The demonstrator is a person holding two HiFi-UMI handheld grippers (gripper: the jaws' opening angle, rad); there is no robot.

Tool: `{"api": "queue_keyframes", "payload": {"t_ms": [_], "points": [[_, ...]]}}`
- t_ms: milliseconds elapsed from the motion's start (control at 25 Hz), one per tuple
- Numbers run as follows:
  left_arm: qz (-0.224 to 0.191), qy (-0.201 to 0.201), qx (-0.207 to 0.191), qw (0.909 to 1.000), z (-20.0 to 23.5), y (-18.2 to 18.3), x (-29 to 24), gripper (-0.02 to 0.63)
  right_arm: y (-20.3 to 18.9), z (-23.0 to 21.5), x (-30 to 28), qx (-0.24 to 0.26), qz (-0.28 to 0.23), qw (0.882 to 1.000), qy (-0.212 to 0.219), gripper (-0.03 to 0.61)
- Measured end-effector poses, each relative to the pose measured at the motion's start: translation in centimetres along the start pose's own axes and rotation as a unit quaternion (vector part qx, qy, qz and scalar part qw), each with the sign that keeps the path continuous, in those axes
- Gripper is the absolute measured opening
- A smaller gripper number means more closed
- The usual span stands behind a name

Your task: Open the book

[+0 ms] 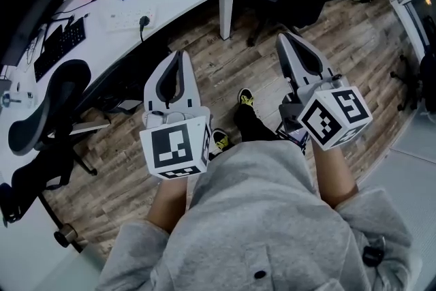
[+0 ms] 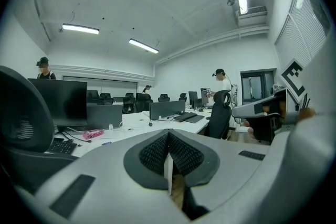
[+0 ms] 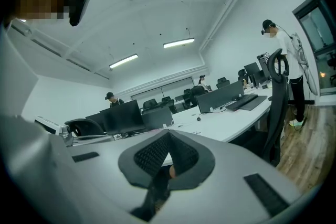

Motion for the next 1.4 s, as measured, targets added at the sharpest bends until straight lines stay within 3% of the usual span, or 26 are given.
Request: {"api": "queue_keyframes", "payload": {"t_ms": [600, 1400], "points": [[0.02, 0.01, -0.015, 0.9996, -1.7, 2.4, -10.9, 0.008, 2.9, -9.1, -6.8, -0.012, 0.01, 1.0, -0.001, 0.026], [0.033, 0.059, -0.037, 0.9971, -4.2, 4.2, -16.4, 0.008, 5.2, -15.6, -10.5, -0.025, 0.006, 0.998, 0.058, 0.026]]}}
Point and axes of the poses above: the fingertips, and each gripper's own axes: x backward along the fingers, z to its left, y out of its top, the point moved 6 cm from there along x, backward along the fingers, and after that the axes turned 2 degrees about y, right-handed, at the moved point
